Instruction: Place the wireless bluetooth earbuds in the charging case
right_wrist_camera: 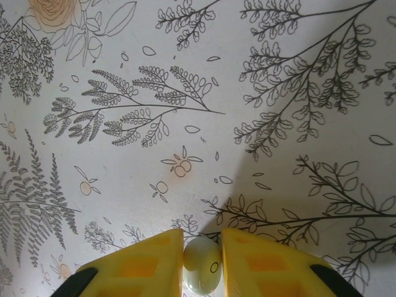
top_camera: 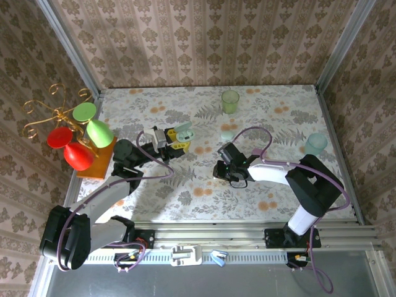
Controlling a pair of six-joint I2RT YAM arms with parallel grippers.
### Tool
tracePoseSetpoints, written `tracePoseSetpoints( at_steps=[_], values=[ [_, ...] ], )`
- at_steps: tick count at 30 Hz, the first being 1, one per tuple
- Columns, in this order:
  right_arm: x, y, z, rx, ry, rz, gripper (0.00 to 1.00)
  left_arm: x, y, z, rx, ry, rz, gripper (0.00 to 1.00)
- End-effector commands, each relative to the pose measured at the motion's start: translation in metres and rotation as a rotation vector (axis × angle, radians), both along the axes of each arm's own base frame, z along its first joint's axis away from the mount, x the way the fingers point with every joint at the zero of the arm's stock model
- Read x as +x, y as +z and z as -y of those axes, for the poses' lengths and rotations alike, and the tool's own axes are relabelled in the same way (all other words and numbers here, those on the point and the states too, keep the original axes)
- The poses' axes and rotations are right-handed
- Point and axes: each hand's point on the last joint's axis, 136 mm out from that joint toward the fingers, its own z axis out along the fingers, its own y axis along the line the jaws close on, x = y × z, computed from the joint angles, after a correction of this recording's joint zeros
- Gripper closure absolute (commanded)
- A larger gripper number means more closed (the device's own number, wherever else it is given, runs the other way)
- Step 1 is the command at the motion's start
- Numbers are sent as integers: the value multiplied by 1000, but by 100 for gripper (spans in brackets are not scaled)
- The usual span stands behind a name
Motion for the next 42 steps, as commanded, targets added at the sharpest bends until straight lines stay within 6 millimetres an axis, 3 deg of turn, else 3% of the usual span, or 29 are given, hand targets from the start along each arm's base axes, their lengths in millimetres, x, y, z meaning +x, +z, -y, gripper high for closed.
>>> tracePoseSetpoints(
  at_steps=[1, 9, 17, 24, 34, 42],
  values=[
    [-6, -11, 1, -3, 6, -28, 80, 0, -3, -1, 3, 6, 15, 69],
    [-12, -16, -1, 36, -2, -55, 77, 0, -2, -1, 1, 7, 16, 69],
    [-14, -1, -7, 93, 32, -14, 74, 0, -2, -1, 2, 6, 16, 69],
    [-19, -9, -5, 94, 28, -29, 74, 1, -1, 0, 2, 3, 20, 69],
    [-20, 5, -7, 146, 35, 12, 71, 4, -2, 0, 4, 3, 14, 69],
    [-23, -8, -6, 125, 36, -26, 73, 3, -2, 1, 0, -1, 15, 69]
  ],
)
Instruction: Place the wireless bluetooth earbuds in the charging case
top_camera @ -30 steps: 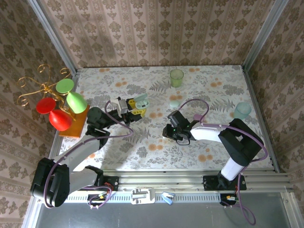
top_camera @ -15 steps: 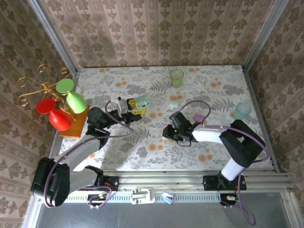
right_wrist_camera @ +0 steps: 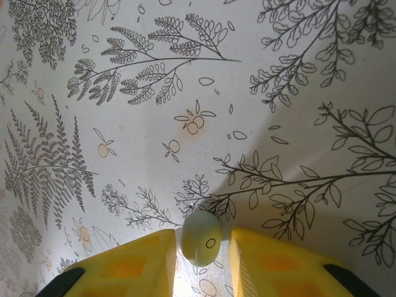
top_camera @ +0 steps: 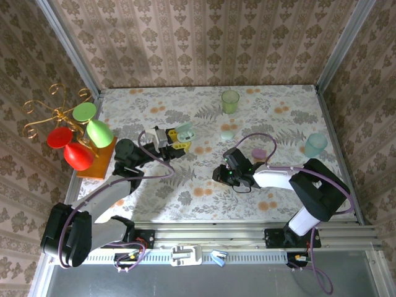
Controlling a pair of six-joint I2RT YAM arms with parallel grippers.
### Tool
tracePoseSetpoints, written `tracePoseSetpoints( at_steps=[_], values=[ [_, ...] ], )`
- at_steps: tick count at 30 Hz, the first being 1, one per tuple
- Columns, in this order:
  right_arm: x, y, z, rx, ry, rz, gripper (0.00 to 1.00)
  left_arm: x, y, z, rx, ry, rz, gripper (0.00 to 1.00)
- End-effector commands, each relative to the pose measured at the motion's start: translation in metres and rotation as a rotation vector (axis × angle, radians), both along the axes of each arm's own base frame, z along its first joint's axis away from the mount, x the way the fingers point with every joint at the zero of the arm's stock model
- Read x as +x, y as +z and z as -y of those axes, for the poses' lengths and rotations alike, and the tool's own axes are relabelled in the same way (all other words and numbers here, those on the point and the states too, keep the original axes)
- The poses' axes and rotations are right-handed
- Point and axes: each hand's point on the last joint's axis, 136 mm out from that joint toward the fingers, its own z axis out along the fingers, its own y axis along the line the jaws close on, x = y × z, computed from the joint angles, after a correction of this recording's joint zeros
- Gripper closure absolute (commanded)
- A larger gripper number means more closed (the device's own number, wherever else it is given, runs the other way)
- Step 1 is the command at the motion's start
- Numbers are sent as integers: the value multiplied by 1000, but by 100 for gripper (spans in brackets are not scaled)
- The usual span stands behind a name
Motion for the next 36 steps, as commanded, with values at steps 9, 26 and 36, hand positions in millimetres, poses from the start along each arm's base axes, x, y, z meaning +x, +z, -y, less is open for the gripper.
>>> tracePoseSetpoints(
  at_steps=[9, 26, 36],
  values=[
    [-4, -20, 0, -33, 5, -64, 79, -3, 6, -2, -10, 3, 39, 69],
    [11, 90, 19, -125, 73, 231, 84, 15, -25, 3, 54, 74, 43, 70],
    [12, 209, -4, -57, 187, 460, 84, 28, -60, 14, 137, 145, 47, 69]
  ],
)
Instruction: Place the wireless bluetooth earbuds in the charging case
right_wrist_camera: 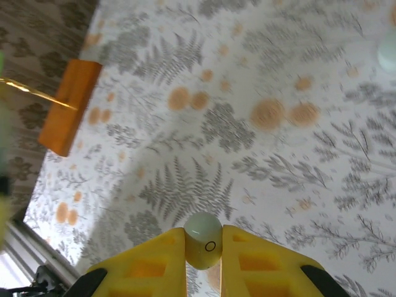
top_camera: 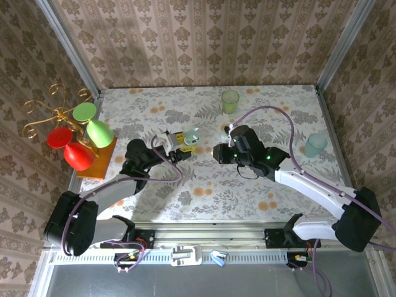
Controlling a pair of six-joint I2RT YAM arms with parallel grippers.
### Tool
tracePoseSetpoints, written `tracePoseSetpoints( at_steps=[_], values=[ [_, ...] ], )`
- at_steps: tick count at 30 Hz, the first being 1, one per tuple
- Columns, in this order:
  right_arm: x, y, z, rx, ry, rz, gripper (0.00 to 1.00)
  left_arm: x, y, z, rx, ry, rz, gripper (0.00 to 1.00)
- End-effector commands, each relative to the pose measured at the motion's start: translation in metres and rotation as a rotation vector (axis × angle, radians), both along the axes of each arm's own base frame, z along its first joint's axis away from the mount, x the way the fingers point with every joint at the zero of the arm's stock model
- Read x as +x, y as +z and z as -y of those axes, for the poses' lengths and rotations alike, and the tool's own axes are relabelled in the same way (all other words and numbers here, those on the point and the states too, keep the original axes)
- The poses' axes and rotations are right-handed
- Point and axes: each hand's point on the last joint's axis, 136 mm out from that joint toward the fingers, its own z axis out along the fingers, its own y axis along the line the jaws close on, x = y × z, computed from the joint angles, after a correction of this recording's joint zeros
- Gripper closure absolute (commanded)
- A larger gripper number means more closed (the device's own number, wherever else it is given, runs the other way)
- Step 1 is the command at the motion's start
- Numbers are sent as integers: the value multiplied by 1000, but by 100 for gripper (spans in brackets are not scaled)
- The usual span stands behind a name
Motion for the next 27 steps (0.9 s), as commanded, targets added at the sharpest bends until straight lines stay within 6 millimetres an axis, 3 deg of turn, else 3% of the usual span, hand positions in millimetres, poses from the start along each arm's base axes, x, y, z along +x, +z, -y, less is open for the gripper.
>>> tracePoseSetpoints(
  at_steps=[1, 4, 10, 16, 27],
  values=[
    [-6, 27, -3, -42, 54, 62, 84, 7, -11, 0, 30, 34, 26, 70],
    [-7, 50, -16, -29, 101, 111, 84, 10, -18, 1, 41, 41, 8, 69],
    [-3, 68, -35, -36, 158, 155, 85, 12, -28, 4, 58, 32, -20, 70],
    [4, 71, -54, -36, 204, 159, 85, 10, -29, 4, 63, 22, -22, 70],
    [15, 48, -81, -75, 250, 112, 85, 6, -25, 4, 57, 9, -15, 70]
  ],
)
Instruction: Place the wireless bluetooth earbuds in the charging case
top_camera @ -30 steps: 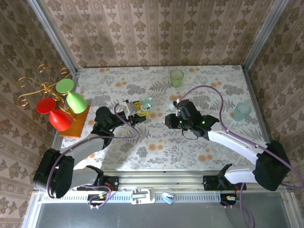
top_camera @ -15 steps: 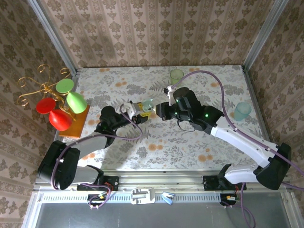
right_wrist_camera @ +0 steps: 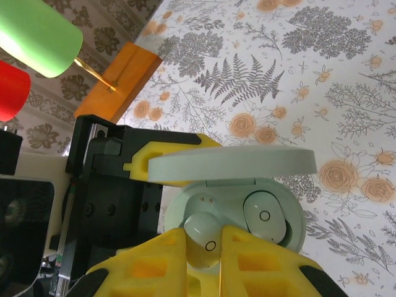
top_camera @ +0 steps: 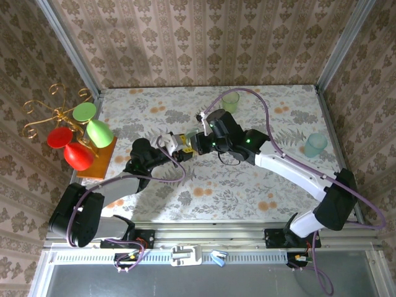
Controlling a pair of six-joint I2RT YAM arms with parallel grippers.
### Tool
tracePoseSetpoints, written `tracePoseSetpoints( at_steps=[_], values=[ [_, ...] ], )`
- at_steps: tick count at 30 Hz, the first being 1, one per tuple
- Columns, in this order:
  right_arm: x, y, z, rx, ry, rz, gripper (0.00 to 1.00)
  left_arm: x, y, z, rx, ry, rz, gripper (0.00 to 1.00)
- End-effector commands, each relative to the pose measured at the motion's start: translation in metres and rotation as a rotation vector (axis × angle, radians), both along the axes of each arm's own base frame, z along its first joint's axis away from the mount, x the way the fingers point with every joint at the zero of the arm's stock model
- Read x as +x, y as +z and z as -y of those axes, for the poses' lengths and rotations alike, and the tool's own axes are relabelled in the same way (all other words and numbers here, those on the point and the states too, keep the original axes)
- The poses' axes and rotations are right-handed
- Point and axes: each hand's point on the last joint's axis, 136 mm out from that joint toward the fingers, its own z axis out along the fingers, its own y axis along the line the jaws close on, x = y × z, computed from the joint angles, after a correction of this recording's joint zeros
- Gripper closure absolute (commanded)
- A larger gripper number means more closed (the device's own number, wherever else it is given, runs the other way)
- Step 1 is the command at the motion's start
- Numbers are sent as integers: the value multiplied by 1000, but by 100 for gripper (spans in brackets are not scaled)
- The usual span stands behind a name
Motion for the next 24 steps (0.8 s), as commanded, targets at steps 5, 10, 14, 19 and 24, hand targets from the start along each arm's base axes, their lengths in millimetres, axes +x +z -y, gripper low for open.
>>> tracePoseSetpoints(
  at_steps=[5, 10, 14, 19, 24],
  values=[
    [-5, 0, -8, -28, 46, -4, 85, -7, 8, 1, -4, -27, 44, 70],
    [-2, -11, -1, -100, 20, -17, 85, -7, 11, 1, -10, -30, 47, 69],
    [0, -11, 7, -125, -22, 2, 86, -6, 11, 1, -6, -28, 47, 70],
    [-6, -8, 2, -133, 13, 12, 86, -7, 10, 1, -1, -31, 46, 70],
    [-14, -15, -9, -157, 65, -10, 84, -7, 11, 1, -3, -32, 44, 69]
  ],
)
